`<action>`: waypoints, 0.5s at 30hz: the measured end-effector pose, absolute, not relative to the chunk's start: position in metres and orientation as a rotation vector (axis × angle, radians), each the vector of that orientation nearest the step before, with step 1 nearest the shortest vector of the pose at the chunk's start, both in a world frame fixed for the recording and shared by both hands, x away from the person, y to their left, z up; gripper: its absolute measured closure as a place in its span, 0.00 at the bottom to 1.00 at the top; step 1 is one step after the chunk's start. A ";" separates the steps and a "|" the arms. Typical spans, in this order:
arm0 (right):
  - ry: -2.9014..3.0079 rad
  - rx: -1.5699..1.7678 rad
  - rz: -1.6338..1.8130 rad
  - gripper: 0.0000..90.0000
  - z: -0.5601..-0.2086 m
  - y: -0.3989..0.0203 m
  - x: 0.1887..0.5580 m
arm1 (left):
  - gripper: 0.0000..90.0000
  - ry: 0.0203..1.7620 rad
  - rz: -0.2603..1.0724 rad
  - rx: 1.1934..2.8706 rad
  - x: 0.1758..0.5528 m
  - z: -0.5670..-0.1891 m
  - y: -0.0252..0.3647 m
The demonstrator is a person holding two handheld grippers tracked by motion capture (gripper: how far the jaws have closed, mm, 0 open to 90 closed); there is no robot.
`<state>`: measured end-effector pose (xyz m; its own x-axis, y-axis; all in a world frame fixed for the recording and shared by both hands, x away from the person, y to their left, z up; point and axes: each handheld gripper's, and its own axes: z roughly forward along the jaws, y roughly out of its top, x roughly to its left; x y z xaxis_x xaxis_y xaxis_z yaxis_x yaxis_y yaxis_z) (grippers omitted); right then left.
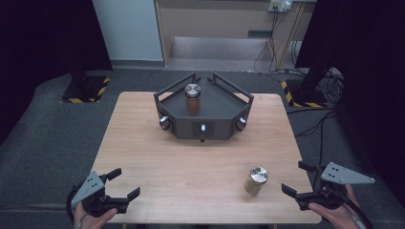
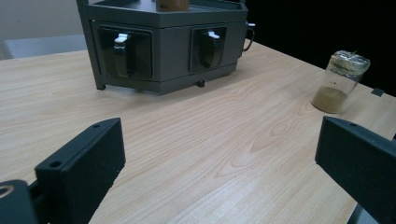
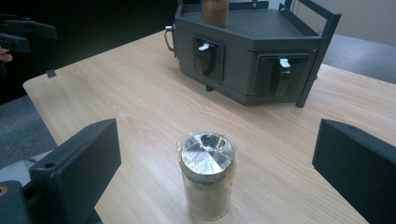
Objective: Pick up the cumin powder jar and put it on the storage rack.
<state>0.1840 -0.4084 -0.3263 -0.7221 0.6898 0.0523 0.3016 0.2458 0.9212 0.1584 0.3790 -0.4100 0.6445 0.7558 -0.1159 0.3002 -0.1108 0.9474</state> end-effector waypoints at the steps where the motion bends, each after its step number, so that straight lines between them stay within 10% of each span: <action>1: 2.169 0.910 1.466 0.02 -0.325 -0.408 0.185 | 0.01 0.866 0.483 1.695 0.159 -0.410 0.379; 15: 2.248 0.910 1.396 0.03 -0.324 -0.394 0.200 | 0.01 0.855 0.478 1.697 0.160 -0.410 0.379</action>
